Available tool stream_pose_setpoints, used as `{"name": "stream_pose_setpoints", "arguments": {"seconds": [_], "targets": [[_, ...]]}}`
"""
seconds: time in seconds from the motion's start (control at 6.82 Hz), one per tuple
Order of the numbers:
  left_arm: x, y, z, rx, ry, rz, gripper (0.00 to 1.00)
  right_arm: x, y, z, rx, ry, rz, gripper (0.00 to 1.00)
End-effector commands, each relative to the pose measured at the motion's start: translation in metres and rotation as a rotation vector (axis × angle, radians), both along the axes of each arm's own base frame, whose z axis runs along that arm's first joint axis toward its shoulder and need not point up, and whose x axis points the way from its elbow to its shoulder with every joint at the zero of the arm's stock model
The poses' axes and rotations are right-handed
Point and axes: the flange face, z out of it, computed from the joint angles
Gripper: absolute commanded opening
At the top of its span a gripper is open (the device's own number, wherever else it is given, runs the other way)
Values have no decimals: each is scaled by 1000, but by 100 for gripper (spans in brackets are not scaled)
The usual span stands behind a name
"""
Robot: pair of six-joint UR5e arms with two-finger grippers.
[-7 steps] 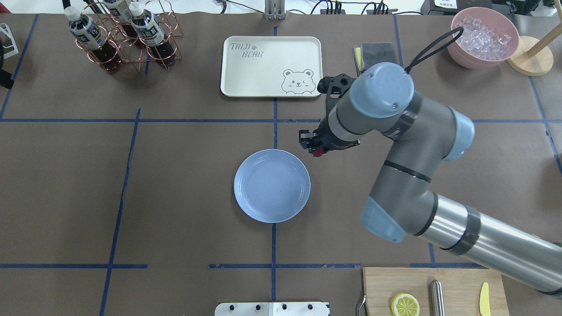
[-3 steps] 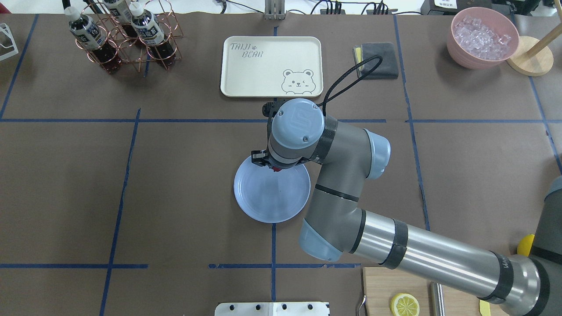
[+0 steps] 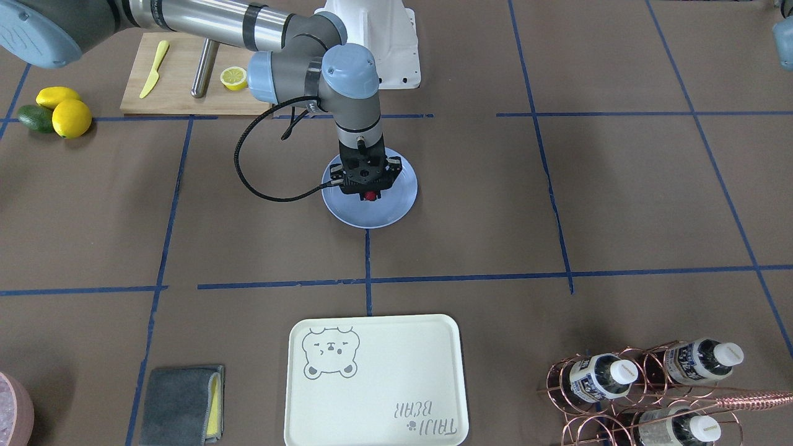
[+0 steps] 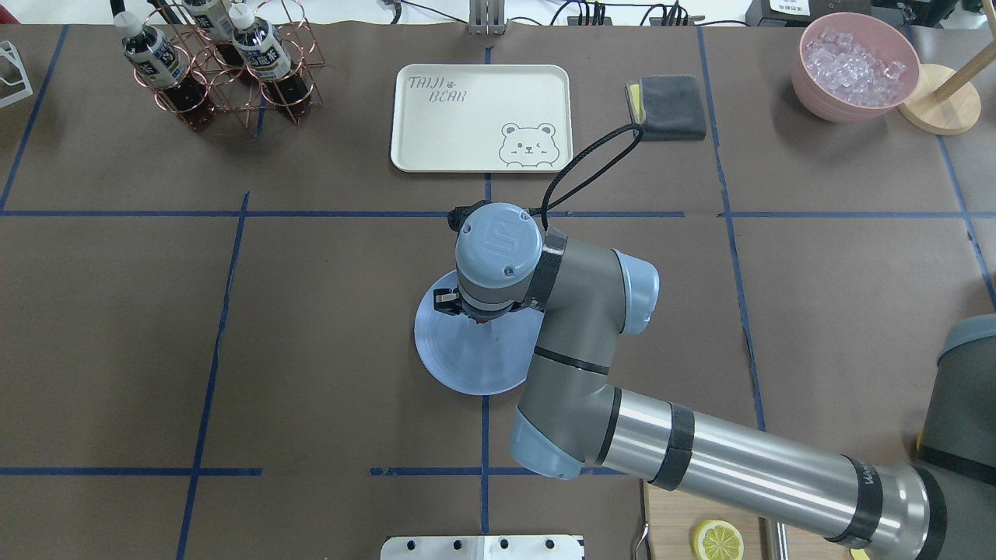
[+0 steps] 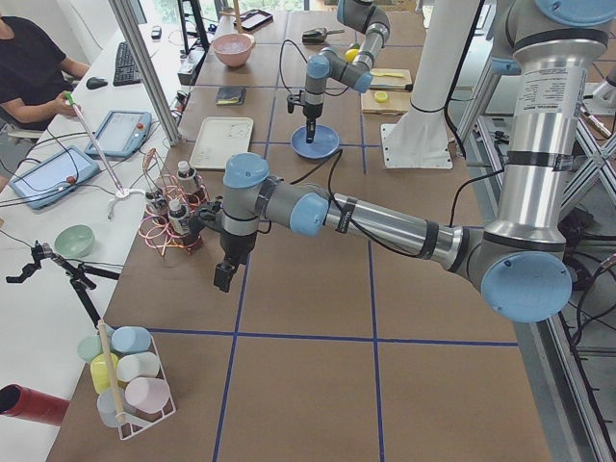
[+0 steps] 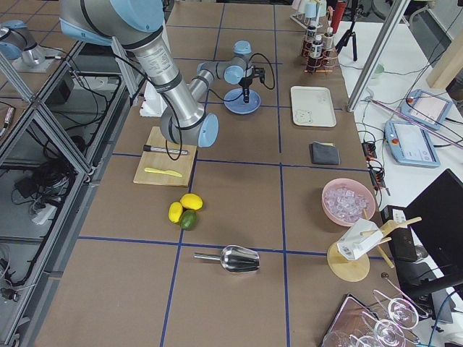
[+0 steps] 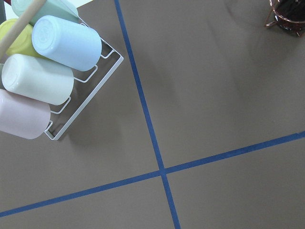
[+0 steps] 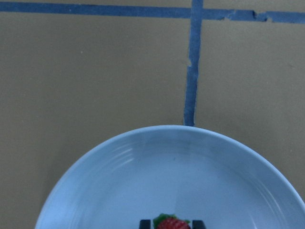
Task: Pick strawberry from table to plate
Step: 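Lower the strawberry onto the plate and open the right gripper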
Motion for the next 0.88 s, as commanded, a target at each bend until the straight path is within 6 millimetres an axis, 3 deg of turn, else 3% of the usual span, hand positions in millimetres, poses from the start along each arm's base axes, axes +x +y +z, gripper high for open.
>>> {"name": "stream_pose_setpoints", "arguments": {"seconds": [0.0, 0.29, 0.44, 0.59, 0.73], "targets": [[-1, 0, 1, -1, 0, 0, 100, -3, 1, -9, -38, -16, 29, 95], [-2, 0, 0, 0, 1, -3, 100, 0, 2, -13, -42, -23, 33, 100], [-2, 0, 0, 2, 1, -3, 100, 11, -5, -18, -42, -31, 44, 100], [-2, 1, 1, -3, 1, -3, 100, 54, -28, -26, -47, 2, 78, 100], [-1, 1, 4, -14, 15, 3, 100, 113, -52, -6, -36, 41, 40, 100]]}}
